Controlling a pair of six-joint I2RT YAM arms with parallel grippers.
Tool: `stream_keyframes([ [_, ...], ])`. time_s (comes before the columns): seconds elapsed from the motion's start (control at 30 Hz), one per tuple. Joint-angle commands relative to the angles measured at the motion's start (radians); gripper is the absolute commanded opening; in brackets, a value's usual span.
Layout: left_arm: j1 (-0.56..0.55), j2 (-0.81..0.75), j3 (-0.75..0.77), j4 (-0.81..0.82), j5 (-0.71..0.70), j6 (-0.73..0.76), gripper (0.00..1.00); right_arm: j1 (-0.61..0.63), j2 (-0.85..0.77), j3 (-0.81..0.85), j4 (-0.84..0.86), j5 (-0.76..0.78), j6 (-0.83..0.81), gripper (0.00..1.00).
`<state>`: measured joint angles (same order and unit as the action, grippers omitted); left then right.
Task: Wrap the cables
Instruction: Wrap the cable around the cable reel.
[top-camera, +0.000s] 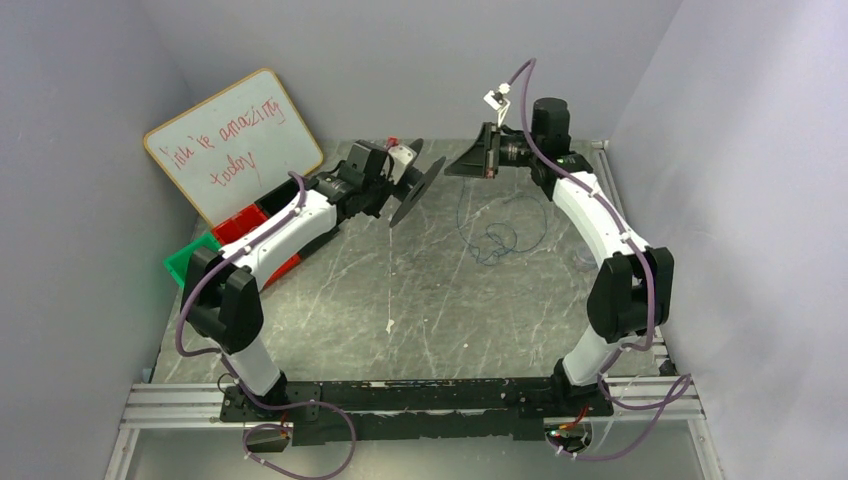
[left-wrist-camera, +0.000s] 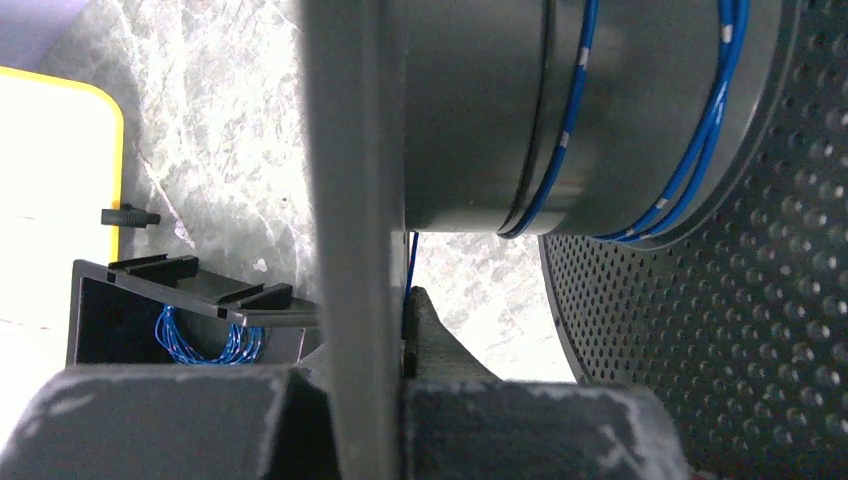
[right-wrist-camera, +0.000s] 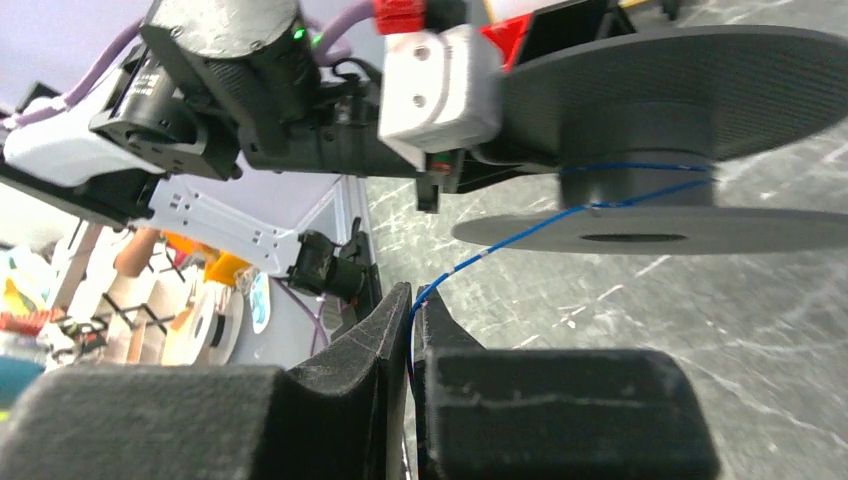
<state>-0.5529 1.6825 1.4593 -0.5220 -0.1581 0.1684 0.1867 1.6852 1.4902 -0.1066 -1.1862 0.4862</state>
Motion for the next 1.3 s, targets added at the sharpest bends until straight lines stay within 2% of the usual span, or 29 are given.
stream_keyframes([
  [0.0, 0.013, 0.000, 0.038, 0.029, -0.067, -0.061, 0.02, 0.060, -0.044, 0.001, 0.034, -0.031, -0.045, 0.09],
  [0.17, 0.011, 0.023, 0.052, 0.015, -0.088, -0.110, 0.02, 0.130, -0.023, 0.007, 0.004, -0.037, -0.093, 0.09],
  [0.63, 0.016, 0.038, 0.121, -0.014, -0.102, -0.285, 0.02, 0.301, 0.016, -0.046, -0.163, -0.045, -0.380, 0.11],
  [0.9, 0.035, 0.064, 0.197, -0.046, -0.059, -0.343, 0.02, 0.362, 0.104, -0.049, -0.170, -0.073, -0.406, 0.11],
  [1.27, 0.138, 0.048, 0.337, -0.143, 0.112, -0.413, 0.02, 0.373, 0.156, -0.117, -0.034, -0.133, -0.331, 0.11],
])
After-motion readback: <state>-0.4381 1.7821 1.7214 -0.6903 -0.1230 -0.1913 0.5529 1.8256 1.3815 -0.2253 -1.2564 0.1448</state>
